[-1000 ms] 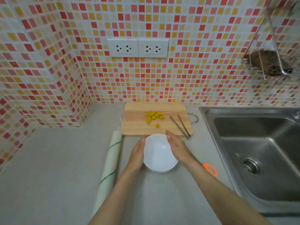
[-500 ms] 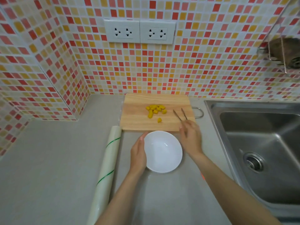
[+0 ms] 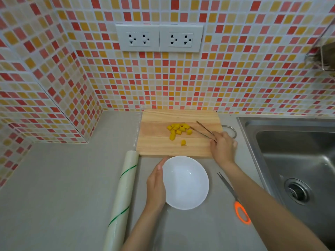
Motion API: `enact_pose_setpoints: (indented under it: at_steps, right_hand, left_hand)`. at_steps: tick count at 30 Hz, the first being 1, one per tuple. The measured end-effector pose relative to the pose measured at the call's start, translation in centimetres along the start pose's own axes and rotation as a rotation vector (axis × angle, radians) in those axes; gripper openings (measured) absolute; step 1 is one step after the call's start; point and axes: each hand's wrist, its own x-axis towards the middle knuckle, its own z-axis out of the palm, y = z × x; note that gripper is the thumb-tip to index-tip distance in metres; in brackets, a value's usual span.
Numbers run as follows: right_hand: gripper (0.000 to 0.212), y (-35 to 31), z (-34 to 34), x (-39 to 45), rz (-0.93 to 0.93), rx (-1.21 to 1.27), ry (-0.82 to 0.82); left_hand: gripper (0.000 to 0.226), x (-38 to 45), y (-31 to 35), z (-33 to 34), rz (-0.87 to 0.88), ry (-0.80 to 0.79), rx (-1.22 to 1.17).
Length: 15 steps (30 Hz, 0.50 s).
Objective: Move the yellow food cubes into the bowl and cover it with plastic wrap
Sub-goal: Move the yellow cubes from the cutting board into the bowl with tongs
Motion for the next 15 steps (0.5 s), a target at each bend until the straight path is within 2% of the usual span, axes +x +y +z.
enact_pose_setpoints:
  at_steps: [3,8,15]
  right_hand:
    - [0.031,-1.2,0.6,1.7,-0.039,-0.022,-0.076]
    - [0.026,-2.0,1.4,3.5,-0.037,-0.061,-0.177]
    - [0.029,-1.5,1.8,3.6,-0.044,0.073,-0.120]
  left_hand:
    - [0.026,0.1,-0.1,0.0,-0.008,0.023,0.002]
    - [0.033,-0.1,-0.2,-0.1,-0.027,0.029,0.015]
    - [0.032,-0.1,0.0,-0.1,-0.038,0.025,0.028]
